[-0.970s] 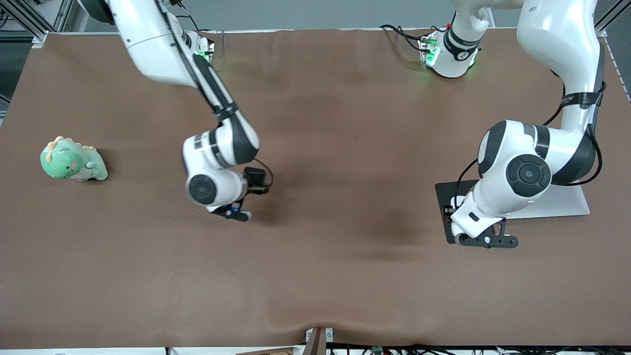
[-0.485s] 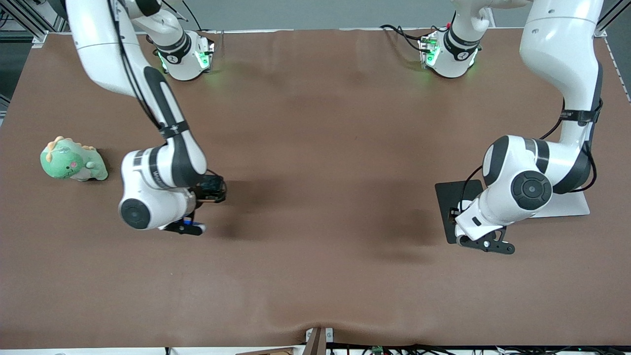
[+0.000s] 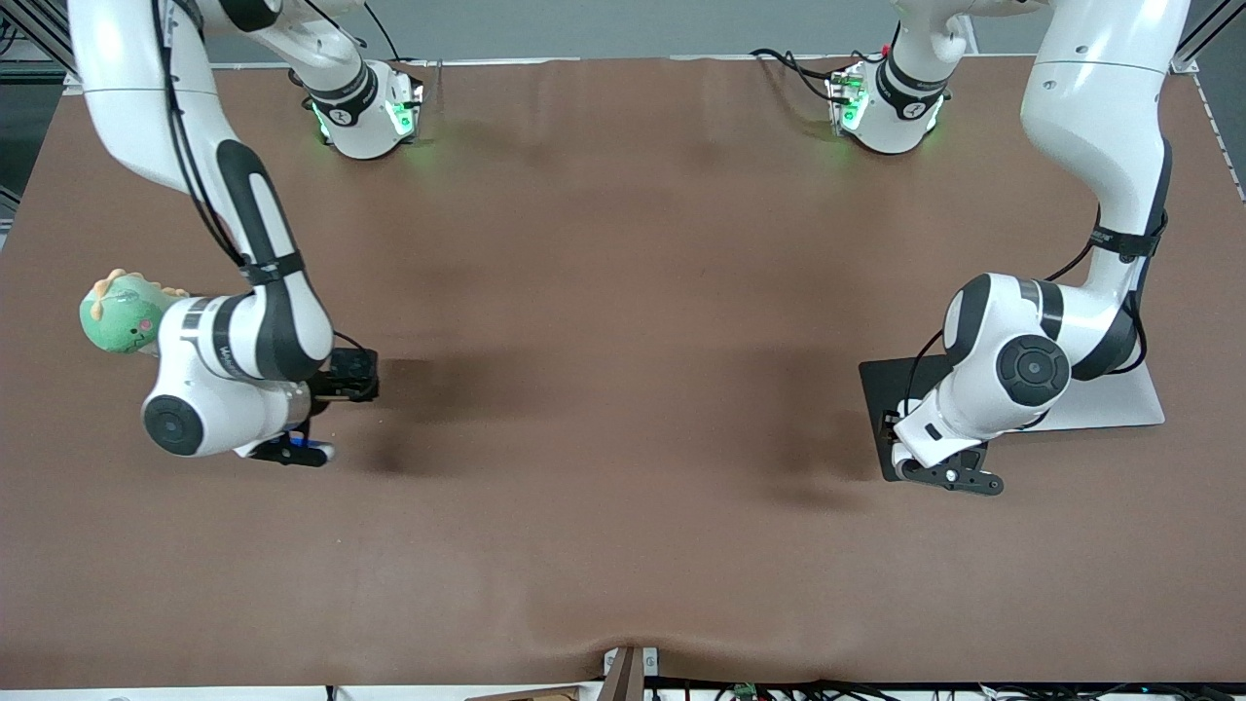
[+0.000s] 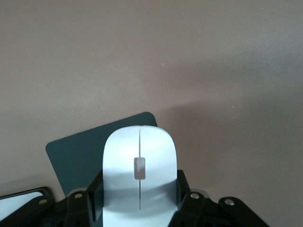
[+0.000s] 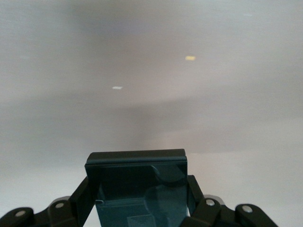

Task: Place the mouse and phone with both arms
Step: 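Lower the mouse onto the pad while the right gripper carries the phone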

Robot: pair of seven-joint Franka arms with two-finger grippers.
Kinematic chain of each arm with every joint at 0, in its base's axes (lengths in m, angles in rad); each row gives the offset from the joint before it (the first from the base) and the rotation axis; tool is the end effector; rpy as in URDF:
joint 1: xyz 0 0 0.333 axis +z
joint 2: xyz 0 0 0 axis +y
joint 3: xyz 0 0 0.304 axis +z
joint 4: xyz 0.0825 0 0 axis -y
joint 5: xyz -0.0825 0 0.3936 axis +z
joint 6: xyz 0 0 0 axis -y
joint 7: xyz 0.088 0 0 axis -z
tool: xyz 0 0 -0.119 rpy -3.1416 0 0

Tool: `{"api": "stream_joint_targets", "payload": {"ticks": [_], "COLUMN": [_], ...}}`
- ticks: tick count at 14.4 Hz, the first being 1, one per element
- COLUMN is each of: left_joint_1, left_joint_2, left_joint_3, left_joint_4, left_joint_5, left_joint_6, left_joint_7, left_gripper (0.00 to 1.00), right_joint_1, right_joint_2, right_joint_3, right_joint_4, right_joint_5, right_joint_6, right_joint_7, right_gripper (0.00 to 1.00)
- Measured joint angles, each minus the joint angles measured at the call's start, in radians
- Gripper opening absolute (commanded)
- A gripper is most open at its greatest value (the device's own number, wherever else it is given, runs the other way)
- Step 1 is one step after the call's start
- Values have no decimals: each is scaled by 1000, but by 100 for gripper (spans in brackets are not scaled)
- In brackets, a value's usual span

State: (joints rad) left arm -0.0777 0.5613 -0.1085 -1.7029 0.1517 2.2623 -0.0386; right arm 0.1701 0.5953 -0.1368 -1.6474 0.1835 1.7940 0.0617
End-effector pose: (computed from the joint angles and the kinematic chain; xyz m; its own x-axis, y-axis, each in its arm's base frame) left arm 0.6657 -0.1140 0.2411 0.9742 -0.2258 0.0030 -0.2252 -0.9725 -0.0592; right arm 0.6259 0.0442 0.2156 0.8981 -0.0837 -0.4318 -0.1123 -0.9928 -0.0411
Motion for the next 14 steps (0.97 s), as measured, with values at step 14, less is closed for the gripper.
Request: {"api": "stream_joint_targets", "payload": {"ticks": [14], "left_joint_1": [42], "left_joint_2": [0], "left_joint_3": [0], "left_joint_4": [-41], "left_joint_5": [6], "left_joint_6": [44], "left_joint_7": [119], "left_gripper": [0], "right_joint_1": [-180], "right_joint_2": [-89], "right_joint_3": [-1], "right_joint_4": [-383], "right_joint_5": [-68], "right_joint_6": [367], "right_joint_7": [-276], "right_gripper": [0]}}
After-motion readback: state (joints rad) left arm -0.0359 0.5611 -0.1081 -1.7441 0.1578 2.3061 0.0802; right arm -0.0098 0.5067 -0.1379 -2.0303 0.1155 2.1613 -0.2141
